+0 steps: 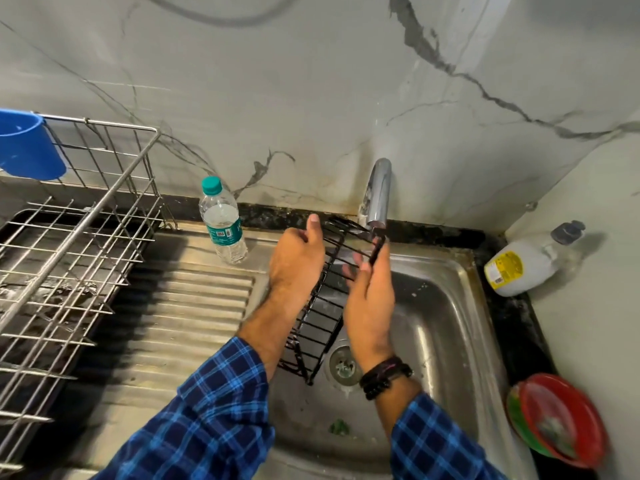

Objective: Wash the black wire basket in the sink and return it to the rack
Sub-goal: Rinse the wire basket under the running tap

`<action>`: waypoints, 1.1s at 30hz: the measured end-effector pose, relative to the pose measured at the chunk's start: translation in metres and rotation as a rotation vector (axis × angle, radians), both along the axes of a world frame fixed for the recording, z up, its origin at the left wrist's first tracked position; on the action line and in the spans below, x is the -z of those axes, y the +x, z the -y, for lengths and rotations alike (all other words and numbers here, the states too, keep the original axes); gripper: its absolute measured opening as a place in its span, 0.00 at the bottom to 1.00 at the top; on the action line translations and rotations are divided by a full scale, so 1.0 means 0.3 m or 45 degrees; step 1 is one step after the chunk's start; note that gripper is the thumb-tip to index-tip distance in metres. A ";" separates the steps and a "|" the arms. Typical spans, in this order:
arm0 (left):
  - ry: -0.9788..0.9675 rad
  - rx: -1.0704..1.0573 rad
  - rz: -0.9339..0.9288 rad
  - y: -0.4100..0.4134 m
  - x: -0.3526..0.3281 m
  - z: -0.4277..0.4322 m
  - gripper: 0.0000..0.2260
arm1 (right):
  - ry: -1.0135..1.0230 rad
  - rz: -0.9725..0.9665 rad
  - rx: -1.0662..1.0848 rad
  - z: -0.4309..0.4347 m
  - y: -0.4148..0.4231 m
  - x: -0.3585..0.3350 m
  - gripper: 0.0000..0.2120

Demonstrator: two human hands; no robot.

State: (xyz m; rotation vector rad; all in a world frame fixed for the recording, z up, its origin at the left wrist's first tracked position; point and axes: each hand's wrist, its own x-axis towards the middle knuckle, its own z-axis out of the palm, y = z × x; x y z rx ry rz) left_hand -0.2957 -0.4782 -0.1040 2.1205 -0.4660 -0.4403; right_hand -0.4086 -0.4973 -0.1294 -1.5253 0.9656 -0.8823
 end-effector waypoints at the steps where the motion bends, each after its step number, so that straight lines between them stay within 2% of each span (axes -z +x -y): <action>1: -0.033 -0.060 -0.030 0.000 -0.006 0.003 0.25 | -0.070 -0.052 -0.031 -0.022 -0.012 0.008 0.27; 4: -0.102 -0.108 -0.085 -0.006 -0.010 0.011 0.26 | -0.259 -0.079 -0.025 -0.030 -0.029 0.015 0.26; 7: -0.109 -0.084 -0.112 -0.037 0.020 0.004 0.27 | -0.188 -0.035 0.154 0.053 0.000 -0.016 0.21; 10: -0.078 -0.053 -0.191 -0.070 0.044 -0.010 0.26 | 0.112 0.013 0.289 0.151 0.027 -0.076 0.10; 15: -0.064 0.021 -0.275 -0.136 0.066 -0.038 0.30 | 0.564 0.118 0.420 0.218 0.012 -0.063 0.08; 17: -0.099 0.070 -0.437 -0.144 0.092 -0.037 0.36 | 0.770 0.115 0.378 0.194 0.001 -0.051 0.13; 19: -0.172 0.058 -0.626 -0.142 0.095 -0.033 0.44 | 0.836 0.143 0.166 0.147 -0.006 -0.053 0.22; 21: -0.352 -0.074 -0.779 -0.131 0.119 -0.037 0.42 | 0.671 0.120 -0.115 0.086 -0.030 -0.060 0.27; 23: -0.532 -0.183 -0.922 -0.119 0.120 -0.044 0.34 | 0.399 0.066 -0.373 0.045 -0.068 -0.039 0.21; 25: -0.624 -0.231 -1.088 -0.106 0.124 -0.045 0.33 | 0.201 -0.054 -0.548 0.032 -0.101 0.009 0.12; 27: -0.640 -0.184 -1.165 -0.098 0.134 -0.044 0.33 | 0.039 -0.165 -0.595 0.036 -0.113 0.025 0.16; 30: -0.533 -0.145 -0.997 -0.071 0.135 -0.063 0.27 | -0.129 -0.317 -0.618 0.061 -0.114 0.013 0.20; 33: -0.243 -0.056 -0.543 -0.004 0.135 -0.123 0.21 | -0.355 -0.611 -0.686 0.105 -0.128 0.007 0.22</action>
